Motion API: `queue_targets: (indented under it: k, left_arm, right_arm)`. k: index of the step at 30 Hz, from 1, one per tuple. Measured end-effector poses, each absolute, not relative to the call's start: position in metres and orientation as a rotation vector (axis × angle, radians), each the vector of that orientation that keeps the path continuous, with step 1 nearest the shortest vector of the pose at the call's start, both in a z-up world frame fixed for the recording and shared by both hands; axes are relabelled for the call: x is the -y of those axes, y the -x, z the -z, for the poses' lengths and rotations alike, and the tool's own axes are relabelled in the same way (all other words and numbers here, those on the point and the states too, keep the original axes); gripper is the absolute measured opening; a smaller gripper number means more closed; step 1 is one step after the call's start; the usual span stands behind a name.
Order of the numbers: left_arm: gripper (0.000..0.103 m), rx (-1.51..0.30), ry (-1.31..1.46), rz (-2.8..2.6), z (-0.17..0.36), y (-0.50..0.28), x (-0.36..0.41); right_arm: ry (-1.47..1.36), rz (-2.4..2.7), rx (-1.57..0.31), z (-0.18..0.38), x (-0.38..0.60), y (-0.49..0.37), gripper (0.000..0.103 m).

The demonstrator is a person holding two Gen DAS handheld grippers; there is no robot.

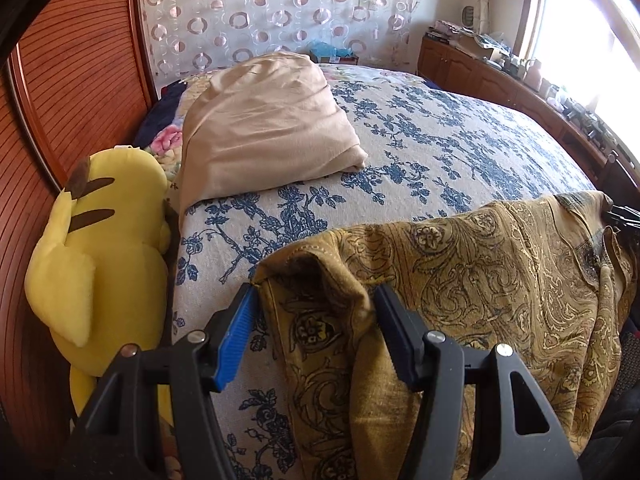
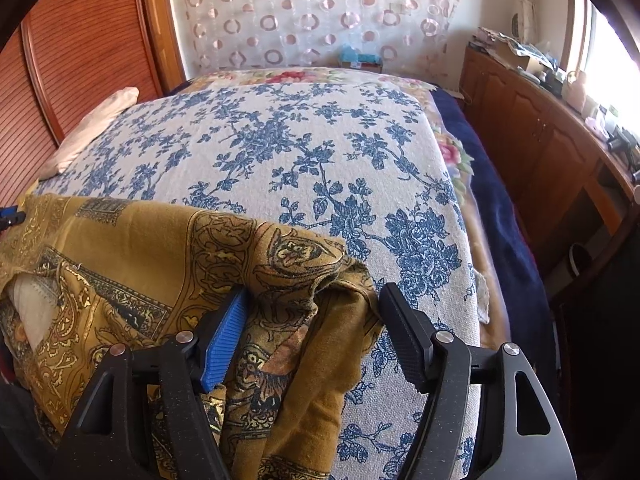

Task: Fold small clothes
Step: 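Grasp the folded shirt's edge with both grippers, then lift the folded shirt up with both grippers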

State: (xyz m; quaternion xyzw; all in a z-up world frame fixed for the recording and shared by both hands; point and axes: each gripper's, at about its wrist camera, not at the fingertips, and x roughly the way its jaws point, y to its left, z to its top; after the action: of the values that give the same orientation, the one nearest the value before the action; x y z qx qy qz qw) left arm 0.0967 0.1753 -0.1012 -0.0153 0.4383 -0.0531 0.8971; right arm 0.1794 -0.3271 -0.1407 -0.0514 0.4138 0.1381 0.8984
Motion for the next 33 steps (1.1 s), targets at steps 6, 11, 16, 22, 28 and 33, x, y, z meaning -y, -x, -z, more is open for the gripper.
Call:
queue_targets:
  k: [6, 11, 16, 22, 28, 33]
  left_arm:
    - [0.007, -0.927, 0.004, 0.214, 0.096, -0.092, -0.163]
    - [0.002, -0.87, -0.01, 0.218, 0.075, -0.075, -0.149]
    - [0.002, -0.715, 0.045, 0.239, 0.022, -0.04, -0.148]
    - [0.002, -0.576, 0.01, 0.234, -0.036, -0.007, -0.139]
    - [0.002, -0.457, -0.011, 0.228, -0.091, 0.006, -0.139]
    - [0.002, -0.373, 0.0, 0.227, -0.13, 0.001, -0.149]
  right_arm:
    - [0.109, -0.287, -0.872, 0.14, 0.324, -0.18, 0.063]
    - [0.134, -0.328, -0.879, 0.138, 0.315, -0.172, 0.031]
    - [0.157, -0.357, -0.84, 0.128, 0.308, -0.157, 0.007]
    - [0.106, -0.39, -0.632, 0.051, 0.32, -0.111, 0.006]
    - [0.17, -0.396, -0.494, -0.02, 0.317, -0.083, 0.006]
    - [0.191, -0.391, -0.392, -0.073, 0.32, -0.071, 0.006]
